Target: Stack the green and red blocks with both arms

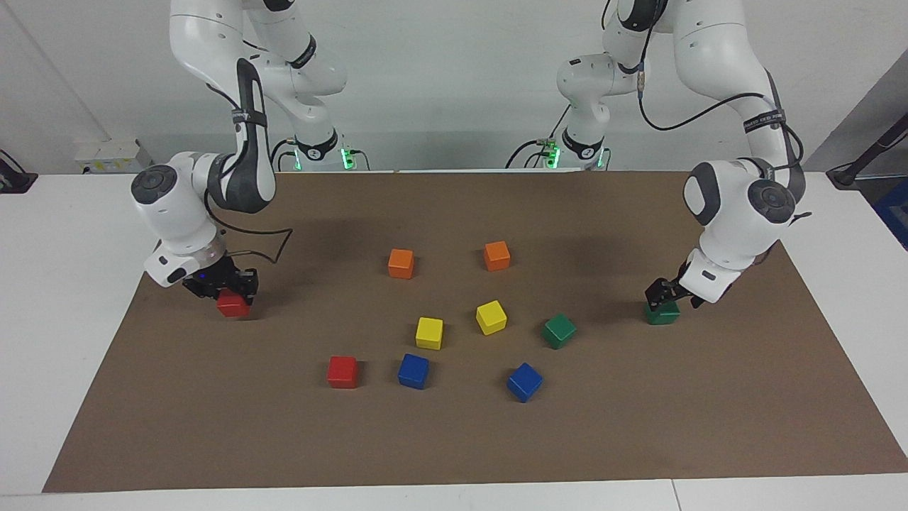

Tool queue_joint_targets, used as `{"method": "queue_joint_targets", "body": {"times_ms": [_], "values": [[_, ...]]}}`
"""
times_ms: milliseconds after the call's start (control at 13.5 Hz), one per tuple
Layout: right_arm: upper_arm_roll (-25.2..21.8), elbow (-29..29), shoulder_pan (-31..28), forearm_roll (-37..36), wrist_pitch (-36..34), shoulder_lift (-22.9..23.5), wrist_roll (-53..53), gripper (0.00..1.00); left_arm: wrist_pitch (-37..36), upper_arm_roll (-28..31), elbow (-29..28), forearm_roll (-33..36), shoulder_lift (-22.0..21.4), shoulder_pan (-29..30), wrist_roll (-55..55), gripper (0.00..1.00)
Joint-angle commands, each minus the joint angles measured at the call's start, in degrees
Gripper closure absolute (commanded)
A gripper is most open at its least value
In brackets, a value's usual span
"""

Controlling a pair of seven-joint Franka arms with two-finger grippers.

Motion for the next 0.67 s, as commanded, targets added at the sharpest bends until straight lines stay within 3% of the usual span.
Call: {"method": "queue_joint_targets", "body": {"times_ms": [0,148,222,296,444,593], "values": [[0.41,-0.41,-0.38,0.89,3.21,1.84,-1.26,1.00,-3.01,0.68,9.45,0.43,7.20,-9.43,-21.60,0.00],[0.41,-0.33,0.06,1.15,3.65,2.46,-0.82,1.00,-2.49,0.86,17.01,0.95,13.61,-14.62,-38.27,0.00],[0.41,-0.33,0.15,1.15,4.00,2.46,-0.74,1.00,-0.74,0.86,16.07,2.70,13.46,-15.08,-40.89,0.00],[0.41,-0.24,0.15,1.15,3.83,2.46,-0.65,0.01,1.28,0.77,13.37,4.89,13.11,-15.69,-41.44,0.00],[0.50,1.86,0.41,1.15,0.86,1.76,-0.12,0.00,5.24,0.85,9.14,5.61,11.62,-16.74,-41.62,0.00],[0.68,10.17,1.81,0.28,-11.14,1.67,1.37,0.00,6.22,0.77,6.93,6.40,10.82,-17.10,-41.70,0.00]]}}
